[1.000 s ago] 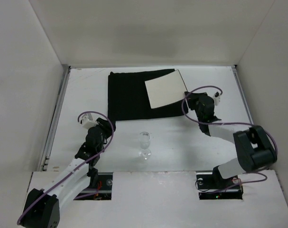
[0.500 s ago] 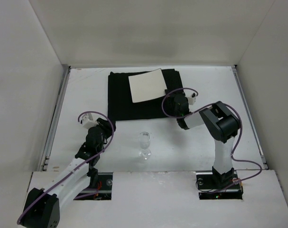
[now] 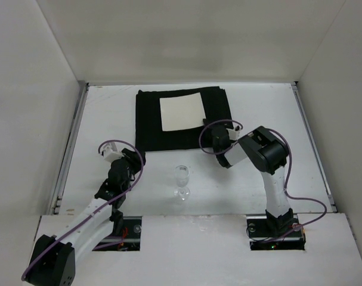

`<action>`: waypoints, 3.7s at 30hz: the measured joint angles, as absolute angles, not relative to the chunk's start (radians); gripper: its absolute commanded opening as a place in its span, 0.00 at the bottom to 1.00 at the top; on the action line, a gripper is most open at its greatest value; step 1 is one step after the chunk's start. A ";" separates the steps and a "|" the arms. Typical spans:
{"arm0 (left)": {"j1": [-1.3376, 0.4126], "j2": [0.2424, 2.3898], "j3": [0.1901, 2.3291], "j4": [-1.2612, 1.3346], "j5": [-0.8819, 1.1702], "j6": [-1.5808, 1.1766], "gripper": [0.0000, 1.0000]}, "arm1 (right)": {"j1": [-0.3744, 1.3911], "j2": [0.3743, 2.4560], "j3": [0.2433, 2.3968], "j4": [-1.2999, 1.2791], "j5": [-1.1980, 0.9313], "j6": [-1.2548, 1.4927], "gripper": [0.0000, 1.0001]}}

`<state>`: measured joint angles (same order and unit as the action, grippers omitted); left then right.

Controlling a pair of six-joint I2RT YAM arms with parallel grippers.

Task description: Set the dinner table for one person

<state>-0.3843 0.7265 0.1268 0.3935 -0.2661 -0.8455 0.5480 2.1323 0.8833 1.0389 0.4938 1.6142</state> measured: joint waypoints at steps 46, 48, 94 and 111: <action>-0.374 0.751 0.125 0.376 -0.279 -0.826 0.13 | 0.709 0.997 0.863 0.022 0.324 0.845 0.08; -0.381 0.752 0.125 0.376 -0.285 -0.824 0.15 | 0.796 0.970 1.003 -0.149 0.310 0.747 0.11; -0.397 0.736 0.125 0.377 -0.292 -0.820 0.41 | 1.193 1.583 1.734 -1.091 0.286 0.336 0.36; -0.397 0.736 0.125 0.377 -0.292 -0.820 0.41 | 1.193 1.618 1.691 -1.070 0.253 0.321 0.06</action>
<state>-0.3973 0.7357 0.1253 0.3767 -0.2920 -0.8200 1.1927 1.6180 1.6913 -1.0702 0.2531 0.3206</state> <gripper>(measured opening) 0.404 0.095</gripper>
